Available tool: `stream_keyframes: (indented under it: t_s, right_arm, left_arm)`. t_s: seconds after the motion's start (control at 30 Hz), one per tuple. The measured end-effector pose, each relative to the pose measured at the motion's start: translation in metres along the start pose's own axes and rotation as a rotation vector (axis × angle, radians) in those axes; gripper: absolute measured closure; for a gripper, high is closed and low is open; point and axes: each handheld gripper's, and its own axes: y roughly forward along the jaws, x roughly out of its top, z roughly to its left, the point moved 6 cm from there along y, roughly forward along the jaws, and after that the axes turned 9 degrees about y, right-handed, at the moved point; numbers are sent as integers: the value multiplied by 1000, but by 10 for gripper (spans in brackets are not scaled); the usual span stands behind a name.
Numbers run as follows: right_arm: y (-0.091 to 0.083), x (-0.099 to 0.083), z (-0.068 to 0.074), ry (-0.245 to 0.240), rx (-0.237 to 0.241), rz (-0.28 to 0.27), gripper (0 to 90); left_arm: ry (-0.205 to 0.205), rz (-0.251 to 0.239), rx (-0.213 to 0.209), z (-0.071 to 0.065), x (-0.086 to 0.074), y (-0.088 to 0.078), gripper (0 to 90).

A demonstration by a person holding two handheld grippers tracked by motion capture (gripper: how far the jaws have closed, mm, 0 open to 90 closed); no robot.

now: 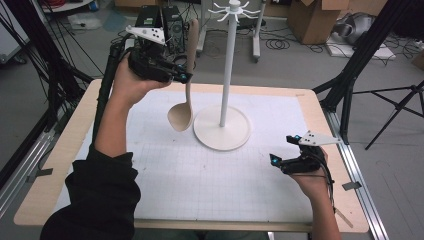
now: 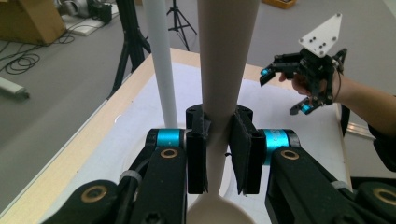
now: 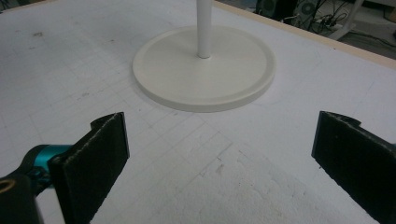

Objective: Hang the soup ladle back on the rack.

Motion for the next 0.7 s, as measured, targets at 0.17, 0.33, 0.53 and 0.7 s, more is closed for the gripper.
stream_keyframes:
  t_s: [0.17,0.33,0.53,0.7]
  right_arm:
    - [1,0,0,-4,0,1,26]
    - [1,0,0,-3,3,2,26]
    - [0,0,0,-4,2,0,25]
    - [1,0,0,0,3,5,26]
  left_arm:
    - [-4,-2,27,0,9,4,770]
    - [-19,-3,27,1,14,10,770]
    - [-28,15,22,4,15,16,770]
    - [-37,37,13,7,17,22,770]
